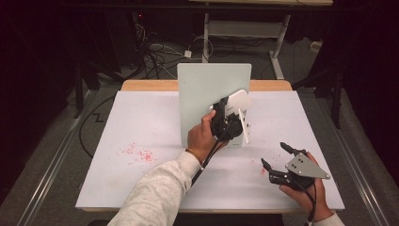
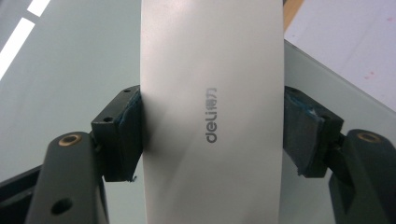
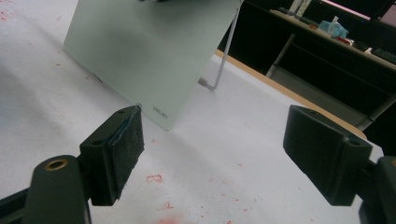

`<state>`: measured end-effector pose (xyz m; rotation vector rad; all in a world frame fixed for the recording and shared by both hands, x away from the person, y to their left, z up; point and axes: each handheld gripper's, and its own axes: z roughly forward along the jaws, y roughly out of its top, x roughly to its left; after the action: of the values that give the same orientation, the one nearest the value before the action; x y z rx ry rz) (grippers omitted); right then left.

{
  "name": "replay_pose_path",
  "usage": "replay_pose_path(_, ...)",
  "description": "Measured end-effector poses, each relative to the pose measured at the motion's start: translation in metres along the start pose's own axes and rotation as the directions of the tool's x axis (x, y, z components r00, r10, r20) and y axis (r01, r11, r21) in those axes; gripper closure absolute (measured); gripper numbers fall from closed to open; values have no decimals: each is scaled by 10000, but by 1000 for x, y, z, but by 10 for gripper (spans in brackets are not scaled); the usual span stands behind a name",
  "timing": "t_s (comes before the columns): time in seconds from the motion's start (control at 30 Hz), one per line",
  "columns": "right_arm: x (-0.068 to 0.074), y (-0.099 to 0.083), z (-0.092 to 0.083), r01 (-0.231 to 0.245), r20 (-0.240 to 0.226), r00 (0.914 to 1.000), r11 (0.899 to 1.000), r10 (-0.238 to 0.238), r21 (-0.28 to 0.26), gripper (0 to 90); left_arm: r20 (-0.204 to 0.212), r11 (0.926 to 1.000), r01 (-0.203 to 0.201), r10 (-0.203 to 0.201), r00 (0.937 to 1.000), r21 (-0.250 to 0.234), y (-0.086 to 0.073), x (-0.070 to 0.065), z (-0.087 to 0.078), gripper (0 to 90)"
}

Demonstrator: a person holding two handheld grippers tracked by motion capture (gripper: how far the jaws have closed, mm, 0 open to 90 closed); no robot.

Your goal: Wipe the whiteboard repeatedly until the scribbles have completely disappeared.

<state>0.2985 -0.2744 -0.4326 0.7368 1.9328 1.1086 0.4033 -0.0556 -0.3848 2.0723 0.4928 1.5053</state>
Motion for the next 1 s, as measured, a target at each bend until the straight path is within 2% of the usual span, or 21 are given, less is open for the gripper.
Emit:
replay_pose_path(0.03, 0, 0, 0, -20, 1, 10000, 10000, 20, 11, 206, 46, 9999, 100, -99, 9999, -14, 1, 1, 0, 290)
replay_pose_path(0.1, 0, 0, 0, 7, -4, 10000, 10000, -7, 46, 206, -100, 10000, -67, 68, 9999, 72, 0, -4, 0, 291)
replay_pose_path(0.17, 0, 0, 0, 13, -29, 10000, 10000, -13, 59, 206, 12, 9999, -108, 108, 9999, 38, -2, -8, 0, 290)
replay_pose_path(0.27, -1, 0, 0, 43, -61, 10000, 10000, -43, 22, 206, 71, 9994, -351, 351, 9994, 10, -6, -20, -1, 290)
replay_pose_path(0.3, -2, 0, -1, 11, -56, 10000, 10000, -11, -6, 206, 106, 9984, -560, 559, 9984, 86, -8, -24, -2, 290)
replay_pose_path(0.47, -9, 0, -6, -384, 264, 9989, 9987, 393, -342, 207, 263, 9948, -1011, 1009, 9946, 97, -18, -46, -4, 290)
replay_pose_path(0.57, -9, 0, -6, -391, 297, 9987, 9985, 402, -378, 206, 390, 9934, -1141, 1136, 9928, 110, -22, -56, -5, 291)
replay_pose_path(0.63, -8, 0, -6, -349, 301, 9989, 9986, 361, -388, 207, 493, 9883, -1511, 1498, 9875, 227, -25, -64, -6, 290)
replay_pose_path(0.73, -8, 1, -6, -337, 306, 9989, 9987, 348, -377, 207, 660, 9825, -1843, 1822, 9810, 263, -27, -72, -6, 290)
replay_pose_path(0.77, -8, 1, -6, -328, 324, 9989, 9987, 341, -396, 207, 663, 9805, -1949, 1928, 9790, 263, -26, -74, -6, 290)
replay_pose_path(0.87, -8, 1, -6, -346, 301, 9989, 9985, 359, -419, 207, 848, 9834, -1803, 1778, 9804, 223, -23, -68, -6, 290)
replay_pose_path(0.93, -8, 1, -6, -279, 286, 9992, 9989, 290, -382, 207, 722, 9873, -1571, 1551, 9853, 238, -18, -59, -5, 291)
replay_pose_path(1.0, -7, 0, -5, -311, 271, 9991, 9988, 321, -379, 207, 776, 9931, -1164, 1149, 9903, 162, -11, -48, -3, 290)
